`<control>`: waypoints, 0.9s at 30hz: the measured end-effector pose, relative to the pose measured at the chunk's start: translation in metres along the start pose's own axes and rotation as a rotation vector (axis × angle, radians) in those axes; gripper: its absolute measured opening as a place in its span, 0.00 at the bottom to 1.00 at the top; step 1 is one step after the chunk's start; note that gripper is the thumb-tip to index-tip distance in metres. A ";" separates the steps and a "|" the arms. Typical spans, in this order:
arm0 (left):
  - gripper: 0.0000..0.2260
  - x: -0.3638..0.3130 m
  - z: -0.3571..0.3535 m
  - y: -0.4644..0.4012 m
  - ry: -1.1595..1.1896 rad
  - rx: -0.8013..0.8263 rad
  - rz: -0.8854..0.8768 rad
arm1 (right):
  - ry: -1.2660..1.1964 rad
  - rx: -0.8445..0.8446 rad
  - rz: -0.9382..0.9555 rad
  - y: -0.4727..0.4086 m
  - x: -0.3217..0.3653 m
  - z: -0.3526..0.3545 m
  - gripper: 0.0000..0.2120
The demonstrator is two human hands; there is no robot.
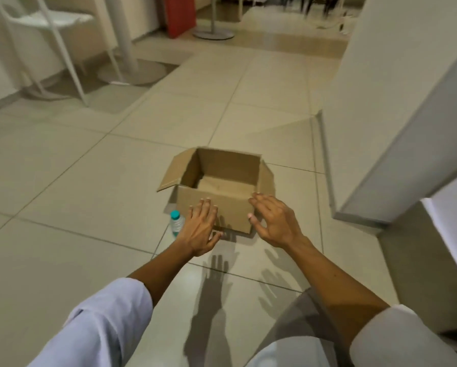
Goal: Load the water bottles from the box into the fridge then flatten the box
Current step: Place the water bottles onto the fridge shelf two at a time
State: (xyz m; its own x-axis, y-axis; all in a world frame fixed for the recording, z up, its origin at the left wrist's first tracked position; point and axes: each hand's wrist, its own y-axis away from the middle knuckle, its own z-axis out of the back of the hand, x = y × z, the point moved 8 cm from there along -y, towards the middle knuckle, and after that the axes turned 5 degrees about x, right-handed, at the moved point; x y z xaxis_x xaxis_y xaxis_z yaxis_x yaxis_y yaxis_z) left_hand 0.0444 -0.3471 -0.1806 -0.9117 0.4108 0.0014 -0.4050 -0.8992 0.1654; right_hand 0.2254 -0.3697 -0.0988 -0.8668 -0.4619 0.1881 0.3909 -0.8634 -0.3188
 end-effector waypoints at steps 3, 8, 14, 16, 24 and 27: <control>0.35 0.050 -0.028 0.008 0.013 0.047 0.175 | -0.053 0.089 0.058 -0.020 0.027 -0.035 0.23; 0.34 0.104 -0.042 0.002 0.143 0.083 0.337 | -0.109 0.224 0.099 -0.041 0.060 -0.079 0.27; 0.27 0.116 -0.067 -0.034 0.301 0.206 0.372 | -0.134 0.265 0.098 -0.047 0.060 -0.104 0.29; 0.21 0.117 -0.068 -0.042 0.286 0.175 0.368 | -0.136 0.265 0.079 -0.046 0.051 -0.109 0.29; 0.18 0.071 -0.057 -0.060 0.560 0.127 0.225 | -0.126 0.290 -0.029 -0.031 0.026 -0.107 0.26; 0.24 0.048 -0.033 -0.069 0.736 0.142 0.142 | -0.115 0.336 -0.072 -0.027 0.019 -0.104 0.28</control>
State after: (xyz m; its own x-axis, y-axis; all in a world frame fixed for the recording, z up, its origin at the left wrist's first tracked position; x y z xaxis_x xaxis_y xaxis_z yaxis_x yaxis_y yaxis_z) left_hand 0.0261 -0.2703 -0.2247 -0.7854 0.0422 -0.6175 -0.3134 -0.8875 0.3379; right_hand 0.1661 -0.3341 -0.1837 -0.8629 -0.4005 0.3082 0.4264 -0.9043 0.0187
